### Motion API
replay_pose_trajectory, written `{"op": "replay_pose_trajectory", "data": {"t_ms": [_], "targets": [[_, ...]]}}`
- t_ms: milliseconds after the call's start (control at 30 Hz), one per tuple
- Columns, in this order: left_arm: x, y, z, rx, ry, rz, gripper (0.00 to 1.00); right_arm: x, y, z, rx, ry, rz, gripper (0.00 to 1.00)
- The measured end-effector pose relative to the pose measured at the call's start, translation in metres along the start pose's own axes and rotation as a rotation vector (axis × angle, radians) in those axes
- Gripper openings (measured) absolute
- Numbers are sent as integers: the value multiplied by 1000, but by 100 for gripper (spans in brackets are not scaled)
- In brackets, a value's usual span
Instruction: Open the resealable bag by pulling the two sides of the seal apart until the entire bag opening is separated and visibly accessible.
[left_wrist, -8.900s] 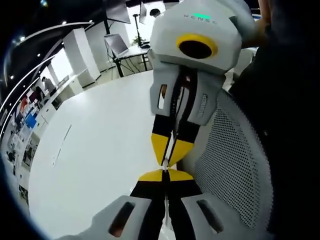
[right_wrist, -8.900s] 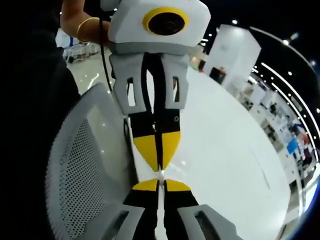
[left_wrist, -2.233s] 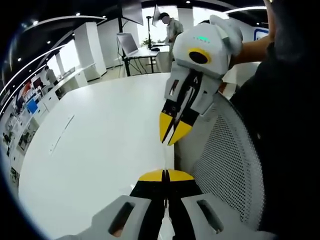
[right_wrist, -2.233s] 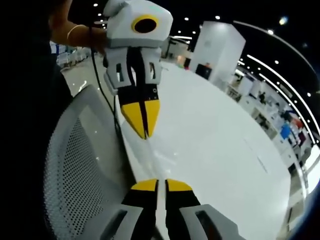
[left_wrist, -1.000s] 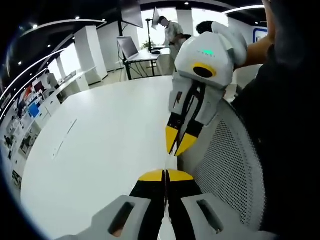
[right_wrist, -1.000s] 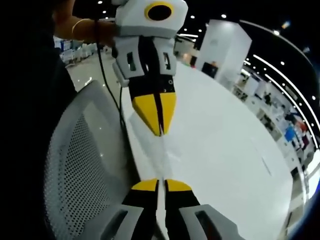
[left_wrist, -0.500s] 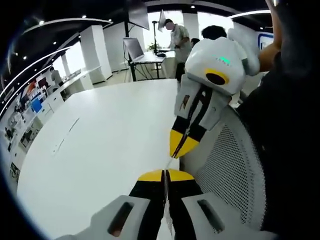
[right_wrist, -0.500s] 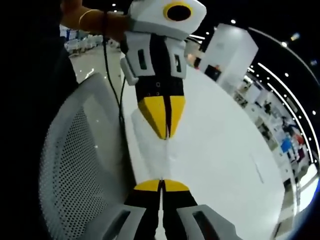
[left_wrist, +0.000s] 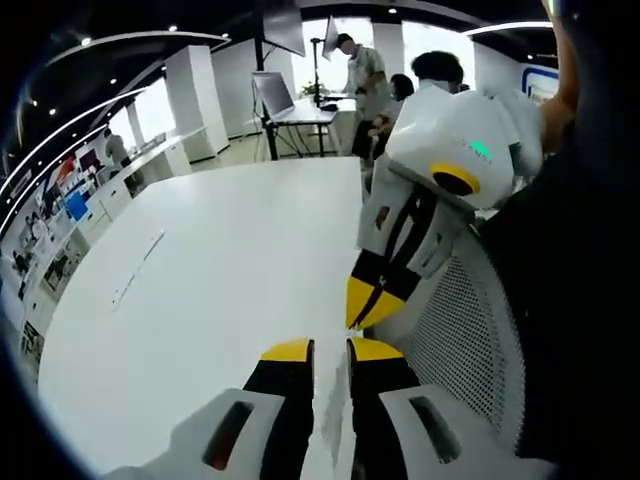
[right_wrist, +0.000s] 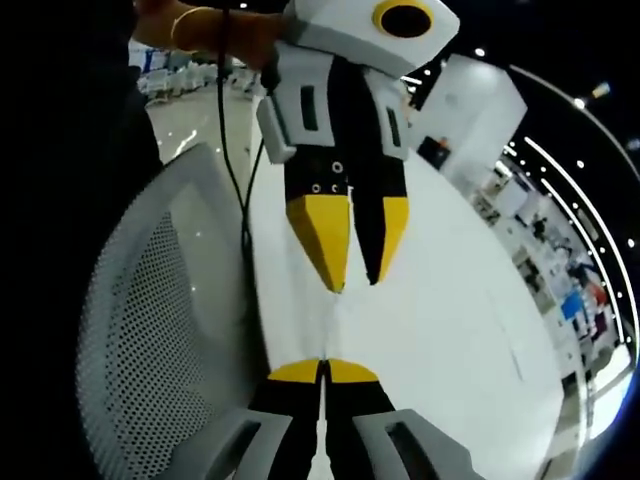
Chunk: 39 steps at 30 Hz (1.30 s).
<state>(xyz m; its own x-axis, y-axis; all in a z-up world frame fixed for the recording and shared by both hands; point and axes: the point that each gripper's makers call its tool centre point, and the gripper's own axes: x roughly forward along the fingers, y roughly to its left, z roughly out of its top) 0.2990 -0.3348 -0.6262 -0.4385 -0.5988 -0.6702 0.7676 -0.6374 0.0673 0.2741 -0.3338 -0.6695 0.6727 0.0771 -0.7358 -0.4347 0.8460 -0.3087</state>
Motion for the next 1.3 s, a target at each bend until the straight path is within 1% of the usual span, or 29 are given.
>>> {"op": "replay_pose_trajectory", "data": {"t_ms": [100,167,300,367,400,433,500,633,800,867,1067,1300], "targets": [[0,1,1,0,-1,3,12,0,0,0,-2,0,-1,0],[-3,2,9,-6,-8,5,13,-1,-2,1,-5,-2,-5,0],[-3,6,9,9,25,22,13,0,-1,-1,-15,9,-4,0],[-1,7,10,-6,29,14,13,0,1,2,-26,4,2,0],[1,6,11,-31,17,6,13,0,2,4,-31,1,2,0],[8,2,13,-48,9,-16,12,0,1,6,-37,-3,0,0],[18,-2,8,-60,28,-42,12,-1,0,10,-56,-13,-1,0],[24,-3,2,-74,51,-49,12,-1,0,10,-69,-7,1,0],[25,0,-1,-112,46,-36,9,-2,1,12,-86,-11,2,0],[25,-1,-2,-124,46,-46,9,-2,1,12,-92,-9,2,0],[24,-3,-6,-128,67,-56,8,0,4,14,-126,-8,3,0],[23,1,-11,-142,82,-43,8,3,4,14,-159,-3,3,0]]}}
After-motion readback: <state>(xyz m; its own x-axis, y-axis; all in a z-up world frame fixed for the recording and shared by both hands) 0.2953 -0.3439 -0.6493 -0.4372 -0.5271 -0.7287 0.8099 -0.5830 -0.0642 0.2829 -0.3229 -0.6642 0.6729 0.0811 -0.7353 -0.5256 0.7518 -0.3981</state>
